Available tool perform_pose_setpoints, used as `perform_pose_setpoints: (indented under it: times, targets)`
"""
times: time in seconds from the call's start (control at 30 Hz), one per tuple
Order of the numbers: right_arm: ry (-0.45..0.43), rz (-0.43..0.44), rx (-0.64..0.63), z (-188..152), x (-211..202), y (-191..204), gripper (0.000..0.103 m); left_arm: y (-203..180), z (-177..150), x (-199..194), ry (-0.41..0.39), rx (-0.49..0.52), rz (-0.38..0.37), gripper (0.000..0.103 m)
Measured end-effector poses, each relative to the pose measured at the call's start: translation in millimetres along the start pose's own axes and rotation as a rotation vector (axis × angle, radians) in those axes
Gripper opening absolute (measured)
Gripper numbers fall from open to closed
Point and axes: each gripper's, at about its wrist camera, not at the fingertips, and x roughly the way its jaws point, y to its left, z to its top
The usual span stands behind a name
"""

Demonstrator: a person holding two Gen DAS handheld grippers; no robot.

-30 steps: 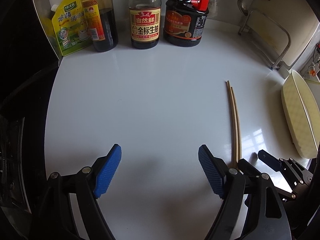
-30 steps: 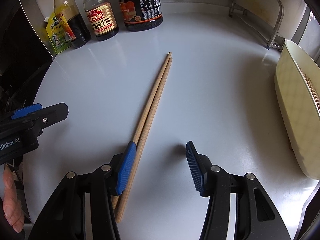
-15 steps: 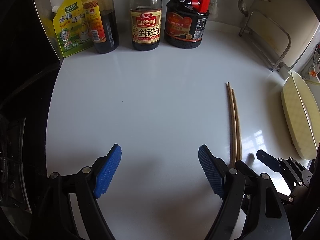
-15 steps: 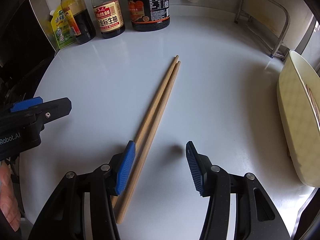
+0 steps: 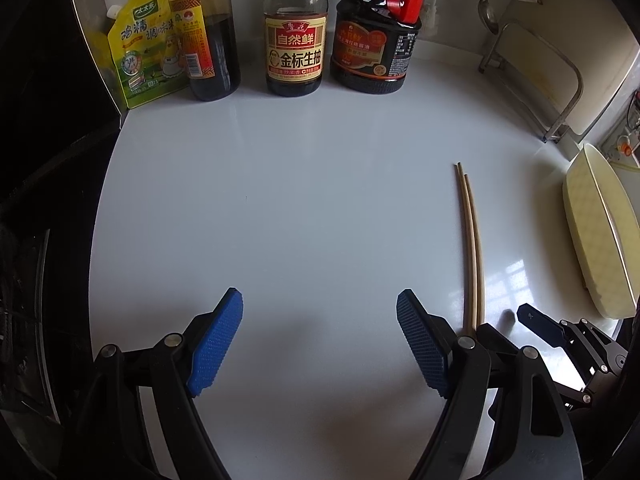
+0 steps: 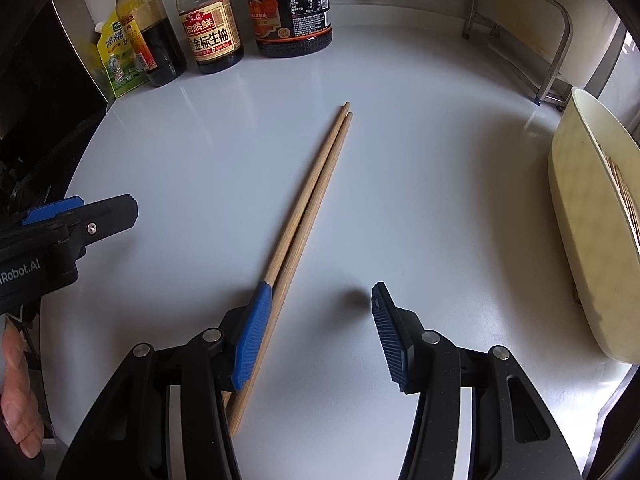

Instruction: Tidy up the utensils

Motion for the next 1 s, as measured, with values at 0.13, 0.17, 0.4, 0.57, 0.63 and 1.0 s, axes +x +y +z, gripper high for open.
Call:
perform_pose_setpoints:
  times: [0.13,0.17,0.4,0.57,0.63,1.0]
  targets:
    - [0.007,-0.024,-0.031,-1.5,3.1,5.2,0.050,0.2,-1.0,0.0,0.002,0.000,-0.005,0.078]
    - [0.007,-0.032,-0.044,-1.8,3.5,6.7,0.050,0.1,-1.3,-0.1,0.002,0.001,-0.007,0.078]
    - [-0.011,-0.026,-0.085,-3.2,1.9,4.8,0.030,-11.6,-4.8,4.3,0.011,0.029,-0.029,0.078]
    - [-0.009,-0.010,-0.126,-4.6,1.1,0.8,0.007,-28.8,-3.9,10.3,0.006,0.054,-0.039,0.078]
    - [-0.010,-0.001,-0.115,-5.2,0.8,-5.4,0.007,-35.3,-2.5,12.5,0.003,0.064,-0.043,0.078]
    - [-0.035,0.026,-0.048,-7.1,0.8,-38.4,0.007,-62.0,-1.4,29.3,0.033,0.071,-0.046,0.078]
